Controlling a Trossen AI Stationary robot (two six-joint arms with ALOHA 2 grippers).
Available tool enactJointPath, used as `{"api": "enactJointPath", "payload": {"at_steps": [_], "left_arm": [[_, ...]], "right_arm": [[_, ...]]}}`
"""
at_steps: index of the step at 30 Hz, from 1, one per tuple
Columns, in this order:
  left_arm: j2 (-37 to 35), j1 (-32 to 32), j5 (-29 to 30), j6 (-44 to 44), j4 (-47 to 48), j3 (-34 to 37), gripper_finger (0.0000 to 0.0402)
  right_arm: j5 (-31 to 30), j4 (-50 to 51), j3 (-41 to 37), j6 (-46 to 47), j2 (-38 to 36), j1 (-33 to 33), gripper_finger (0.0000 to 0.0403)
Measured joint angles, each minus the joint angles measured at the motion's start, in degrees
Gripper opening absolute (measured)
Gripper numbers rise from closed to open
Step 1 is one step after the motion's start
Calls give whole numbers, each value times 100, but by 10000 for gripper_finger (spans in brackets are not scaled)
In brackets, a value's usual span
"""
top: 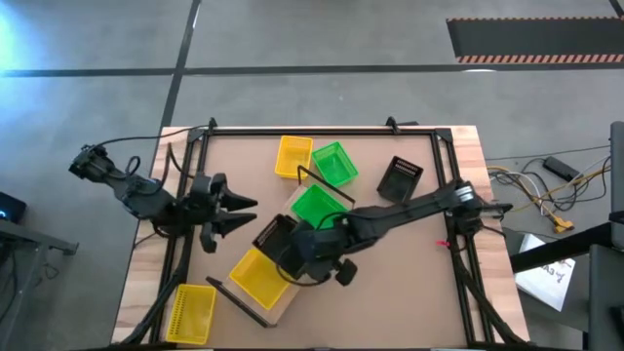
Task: Stack baskets on shelf by color
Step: Stack the bottom black bin on top of the black bin on the shelf
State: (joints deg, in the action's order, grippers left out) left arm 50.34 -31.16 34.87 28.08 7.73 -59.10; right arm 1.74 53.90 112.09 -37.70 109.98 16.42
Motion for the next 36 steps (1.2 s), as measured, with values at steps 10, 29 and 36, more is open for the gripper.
{"api": "enactJointPath", "payload": {"at_steps": [10, 29, 36], "left_arm": [[161, 0, 11, -2, 34, 38, 164], [180, 0, 7, -4, 44, 45, 164], [180, 0, 2, -3, 50, 47, 164]], "right_arm": [[22, 773, 378, -523, 608, -145, 9], [-264, 886, 129, -236, 614, -227, 53], [-538, 898, 186, -89, 610, -220, 116]]}}
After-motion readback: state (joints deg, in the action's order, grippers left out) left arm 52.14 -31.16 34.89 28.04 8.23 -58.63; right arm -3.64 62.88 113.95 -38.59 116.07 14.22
